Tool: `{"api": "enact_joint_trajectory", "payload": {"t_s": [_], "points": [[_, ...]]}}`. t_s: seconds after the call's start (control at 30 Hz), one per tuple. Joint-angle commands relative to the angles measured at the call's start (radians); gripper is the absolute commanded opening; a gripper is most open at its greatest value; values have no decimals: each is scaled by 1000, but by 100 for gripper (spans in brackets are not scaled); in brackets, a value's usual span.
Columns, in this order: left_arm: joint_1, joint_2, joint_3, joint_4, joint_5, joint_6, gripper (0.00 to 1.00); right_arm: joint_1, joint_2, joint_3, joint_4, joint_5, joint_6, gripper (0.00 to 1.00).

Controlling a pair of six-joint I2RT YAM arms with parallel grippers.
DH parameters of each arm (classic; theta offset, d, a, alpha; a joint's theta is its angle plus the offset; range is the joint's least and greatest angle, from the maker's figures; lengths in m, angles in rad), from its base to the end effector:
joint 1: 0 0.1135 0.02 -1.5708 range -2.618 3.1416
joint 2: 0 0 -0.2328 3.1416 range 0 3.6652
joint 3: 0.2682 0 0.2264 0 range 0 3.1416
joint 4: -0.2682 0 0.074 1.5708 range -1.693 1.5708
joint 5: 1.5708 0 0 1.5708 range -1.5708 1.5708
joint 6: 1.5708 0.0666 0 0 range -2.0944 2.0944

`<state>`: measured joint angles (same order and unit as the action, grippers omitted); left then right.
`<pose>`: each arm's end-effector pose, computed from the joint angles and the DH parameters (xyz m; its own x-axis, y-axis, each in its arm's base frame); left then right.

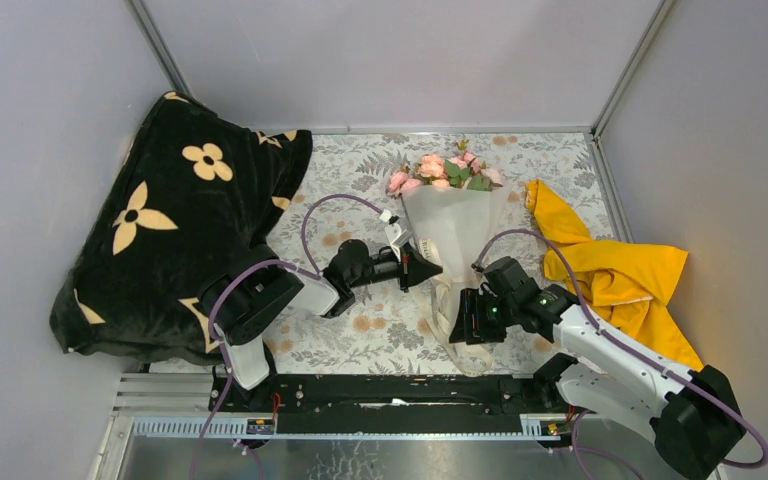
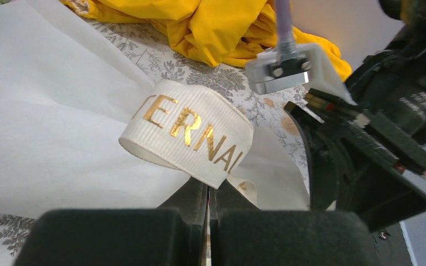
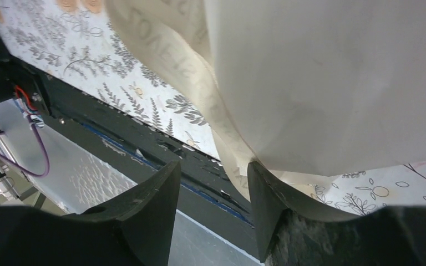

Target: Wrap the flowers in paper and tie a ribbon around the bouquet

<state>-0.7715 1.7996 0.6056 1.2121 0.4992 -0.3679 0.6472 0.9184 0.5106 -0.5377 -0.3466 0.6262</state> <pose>0.2225 -0.2609 0.1617 -0.3315 -0.1181 -0.9360 0.8960 0.2713 -0.3515 0.1322 0.1283 0.1562 -0.9494 -0.0266 -0.3129 -0.2089 0.7973 0.5662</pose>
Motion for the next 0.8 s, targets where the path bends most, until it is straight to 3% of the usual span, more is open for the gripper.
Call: {"api": "enact_joint_trajectory", "payload": {"t_s": [0.0, 0.03, 0.13, 0.17, 0.3, 0.37, 0.57, 0.77], "points": [[-4, -34, 17, 120, 73, -21, 0, 13, 28, -19, 1, 43, 42, 54], [-5, -37, 19, 152, 98, -37, 0, 13, 33, -23, 12, 43, 40, 49], [-6, -42, 28, 170, 140, -56, 0, 11, 37, -30, 48, 17, 29, 23], [-6, -41, 29, 163, 152, -43, 0, 11, 30, -19, 53, -1, 18, 22], [-12, -36, 30, 132, 181, 40, 0, 11, -32, 81, 17, 36, -65, 44], [-15, -31, 34, 123, 184, 78, 0, -3, -49, 149, -9, 88, -141, 49], [-18, -32, 44, 92, 143, 114, 0, -95, 41, 249, 1, 72, -308, 51], [-21, -34, 37, 47, 43, 32, 0, -138, 93, 276, 87, 17, -376, 51]]}}
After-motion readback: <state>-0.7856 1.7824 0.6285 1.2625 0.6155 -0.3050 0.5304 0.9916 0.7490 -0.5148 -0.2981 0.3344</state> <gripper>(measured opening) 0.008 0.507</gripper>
